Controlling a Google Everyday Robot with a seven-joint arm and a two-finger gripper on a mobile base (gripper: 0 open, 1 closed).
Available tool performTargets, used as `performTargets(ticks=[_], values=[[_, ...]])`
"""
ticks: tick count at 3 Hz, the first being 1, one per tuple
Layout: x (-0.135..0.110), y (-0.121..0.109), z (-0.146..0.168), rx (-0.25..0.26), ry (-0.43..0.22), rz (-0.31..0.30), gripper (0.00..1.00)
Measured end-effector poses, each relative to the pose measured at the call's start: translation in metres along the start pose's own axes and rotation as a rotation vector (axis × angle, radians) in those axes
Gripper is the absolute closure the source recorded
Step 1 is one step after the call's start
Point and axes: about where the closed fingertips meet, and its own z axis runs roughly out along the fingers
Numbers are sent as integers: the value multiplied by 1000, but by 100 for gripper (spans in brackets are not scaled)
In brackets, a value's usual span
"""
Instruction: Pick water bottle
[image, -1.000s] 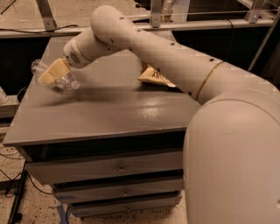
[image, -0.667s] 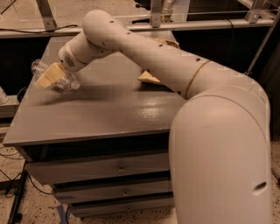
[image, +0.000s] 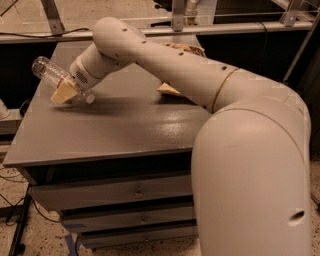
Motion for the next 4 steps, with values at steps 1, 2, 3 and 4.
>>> performTargets(ticks=[1,2,3,4], values=[[11,-1,-12,22,28,2,64],[5,-11,-41,70,32,-31,87],[-14,-27,-78,114,43,-113,100],[-39,-37,-117,122,52,-243,100]])
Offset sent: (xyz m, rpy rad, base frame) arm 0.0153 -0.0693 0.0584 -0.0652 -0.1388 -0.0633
